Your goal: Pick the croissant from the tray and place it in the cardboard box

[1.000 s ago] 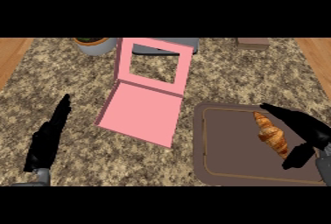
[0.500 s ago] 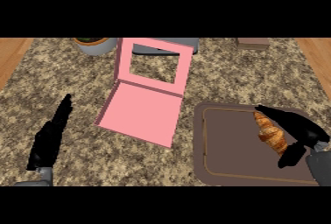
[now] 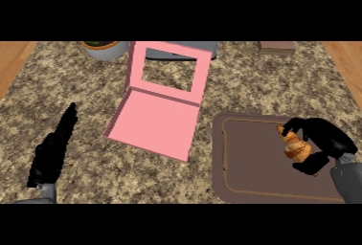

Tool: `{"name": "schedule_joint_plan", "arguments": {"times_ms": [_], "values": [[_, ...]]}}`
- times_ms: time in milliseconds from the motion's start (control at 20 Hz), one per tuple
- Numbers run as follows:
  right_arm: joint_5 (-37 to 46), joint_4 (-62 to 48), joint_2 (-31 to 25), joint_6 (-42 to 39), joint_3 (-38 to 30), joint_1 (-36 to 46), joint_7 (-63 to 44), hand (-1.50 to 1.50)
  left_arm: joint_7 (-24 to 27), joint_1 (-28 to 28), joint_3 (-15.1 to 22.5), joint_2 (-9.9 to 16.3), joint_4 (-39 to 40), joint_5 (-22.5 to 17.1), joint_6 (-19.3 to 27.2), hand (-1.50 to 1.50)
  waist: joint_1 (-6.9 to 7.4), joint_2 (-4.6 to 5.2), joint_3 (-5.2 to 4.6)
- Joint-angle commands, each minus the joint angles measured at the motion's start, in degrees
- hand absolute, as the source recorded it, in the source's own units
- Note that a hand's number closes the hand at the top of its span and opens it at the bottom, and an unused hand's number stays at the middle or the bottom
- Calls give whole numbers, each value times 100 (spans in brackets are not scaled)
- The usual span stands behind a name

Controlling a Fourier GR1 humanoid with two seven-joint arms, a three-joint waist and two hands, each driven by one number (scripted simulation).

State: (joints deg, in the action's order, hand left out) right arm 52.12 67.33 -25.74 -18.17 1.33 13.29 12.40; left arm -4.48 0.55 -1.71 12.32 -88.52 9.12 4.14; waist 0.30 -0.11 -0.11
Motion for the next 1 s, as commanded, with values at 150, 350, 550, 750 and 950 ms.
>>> {"name": "schedule_joint_plan", "arguments": {"times_ms": [150, 350, 550, 750, 950], "values": [[220, 383, 234, 451, -70, 181, -85, 150, -11, 76, -22, -125, -122, 95, -8, 0, -17, 8, 11], [388, 134, 204, 507, 41, 820, 145, 150, 17, 133, 99, -231, -121, 219, 44, 0, 36, 17, 11], [958, -1046, 465, 1015, 581, 1968, 707, 150, -305, -257, 143, -100, -218, 152, -170, 0, 347, 101, 25], [1071, -2035, 532, 1519, 354, 2872, 1103, 150, -156, -184, -85, 26, -14, 44, -268, 0, 173, 64, 16], [637, -2130, 515, 1253, -42, 3217, 1445, 150, -396, 41, 88, -119, -415, 234, -149, 0, 69, 22, 14]]}}
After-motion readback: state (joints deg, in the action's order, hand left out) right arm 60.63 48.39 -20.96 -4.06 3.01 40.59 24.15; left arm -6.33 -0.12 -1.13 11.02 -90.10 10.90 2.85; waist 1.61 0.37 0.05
